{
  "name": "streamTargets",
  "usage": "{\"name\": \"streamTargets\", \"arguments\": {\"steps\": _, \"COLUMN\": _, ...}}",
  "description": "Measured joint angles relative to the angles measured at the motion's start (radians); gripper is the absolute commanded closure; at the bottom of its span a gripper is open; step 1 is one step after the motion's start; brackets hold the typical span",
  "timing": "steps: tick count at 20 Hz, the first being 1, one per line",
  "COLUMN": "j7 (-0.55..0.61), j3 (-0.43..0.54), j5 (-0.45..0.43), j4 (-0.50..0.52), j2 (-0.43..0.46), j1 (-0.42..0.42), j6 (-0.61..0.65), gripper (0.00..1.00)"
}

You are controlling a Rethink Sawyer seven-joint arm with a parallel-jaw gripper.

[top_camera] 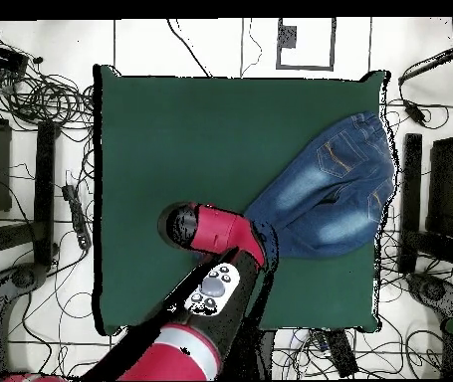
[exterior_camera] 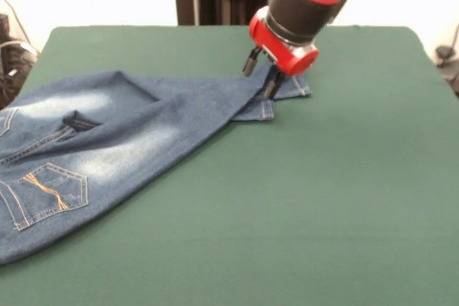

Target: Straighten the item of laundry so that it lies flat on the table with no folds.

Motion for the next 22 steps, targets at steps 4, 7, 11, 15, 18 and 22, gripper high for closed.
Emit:
{"name": "streamTargets", "arguments": {"steps": 4, "j7": 0.0, "j3": 0.011, "j5": 0.0, "j4": 0.007, "j2": 0.045, "j1": 0.005, "j6": -0.046, "gripper": 0.0}}
{"name": "streamTargets", "arguments": {"steps": 7, "j7": 0.0, "j3": 0.01, "j5": 0.001, "j4": 0.009, "j2": 0.069, "j1": 0.009, "j6": -0.08, "gripper": 0.0}}
{"name": "streamTargets", "arguments": {"steps": 11, "j7": 0.0, "j3": 0.007, "j5": 0.001, "j4": 0.012, "j2": 0.069, "j1": 0.014, "j6": -0.09, "gripper": 0.0}}
{"name": "streamTargets", "arguments": {"steps": 15, "j7": 0.0, "j3": 0.007, "j5": 0.002, "j4": 0.012, "j2": 0.069, "j1": 0.013, "j6": -0.09, "gripper": 0.0}}
{"name": "streamTargets", "arguments": {"steps": 18, "j7": 0.0, "j3": 0.008, "j5": 0.004, "j4": 0.011, "j2": 0.071, "j1": 0.013, "j6": -0.096, "gripper": 1.0}}
{"name": "streamTargets", "arguments": {"steps": 22, "j7": 0.0, "j3": 0.009, "j5": 0.006, "j4": 0.011, "j2": 0.081, "j1": 0.012, "j6": -0.115, "gripper": 1.0}}
